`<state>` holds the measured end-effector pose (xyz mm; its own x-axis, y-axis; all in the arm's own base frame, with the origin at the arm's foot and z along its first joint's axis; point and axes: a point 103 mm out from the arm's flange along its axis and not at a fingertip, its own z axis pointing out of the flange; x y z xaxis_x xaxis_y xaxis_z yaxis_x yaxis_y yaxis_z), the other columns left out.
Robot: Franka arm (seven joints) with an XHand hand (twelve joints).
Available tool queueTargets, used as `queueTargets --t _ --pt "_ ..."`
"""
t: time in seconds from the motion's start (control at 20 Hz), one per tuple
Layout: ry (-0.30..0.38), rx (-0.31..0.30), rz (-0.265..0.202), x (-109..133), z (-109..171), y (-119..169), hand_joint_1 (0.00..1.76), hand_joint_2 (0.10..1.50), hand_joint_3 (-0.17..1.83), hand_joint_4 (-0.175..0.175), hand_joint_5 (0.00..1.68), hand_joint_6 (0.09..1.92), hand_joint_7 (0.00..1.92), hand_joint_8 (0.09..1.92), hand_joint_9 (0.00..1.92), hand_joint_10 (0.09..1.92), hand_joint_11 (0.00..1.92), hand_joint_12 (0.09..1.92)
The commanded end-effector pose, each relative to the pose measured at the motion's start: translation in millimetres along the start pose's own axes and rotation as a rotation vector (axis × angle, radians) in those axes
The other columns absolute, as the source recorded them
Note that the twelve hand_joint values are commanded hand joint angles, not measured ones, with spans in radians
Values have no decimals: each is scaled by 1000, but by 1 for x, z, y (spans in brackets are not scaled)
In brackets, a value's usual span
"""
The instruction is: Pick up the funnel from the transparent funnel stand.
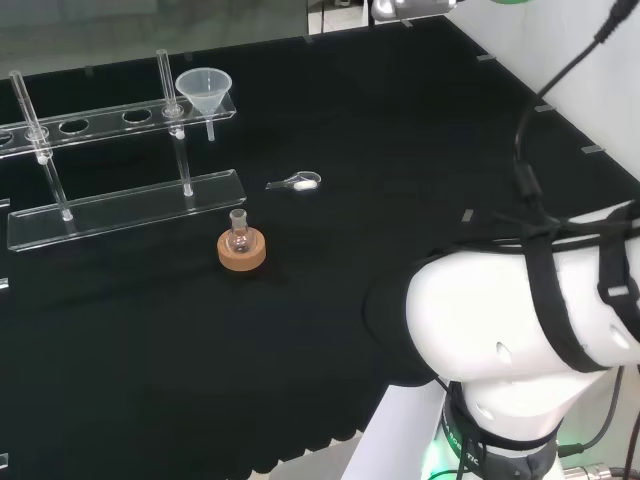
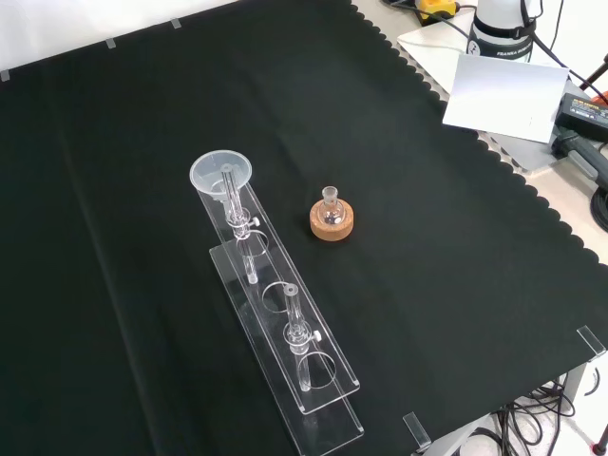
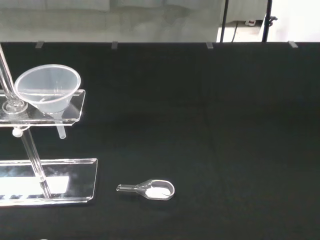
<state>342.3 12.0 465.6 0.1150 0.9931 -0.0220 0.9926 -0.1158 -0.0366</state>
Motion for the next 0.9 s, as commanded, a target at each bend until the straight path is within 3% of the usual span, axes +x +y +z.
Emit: queueTargets --t 0.05,0.4,0.75,0.9 --pt "-3 34 -41 9 19 48 0 1127 445 37 135 87 4 334 120 618 14 1364" --pt "-28 76 -59 15 42 97 0 1126 438 37 136 87 2 340 121 618 13 1367" --pt "-61 123 -97 33 68 126 0 1122 430 35 137 87 0 345 121 618 8 1369" --pt "-93 103 -124 44 75 135 17 1107 417 32 138 87 0 347 123 620 5 1372"
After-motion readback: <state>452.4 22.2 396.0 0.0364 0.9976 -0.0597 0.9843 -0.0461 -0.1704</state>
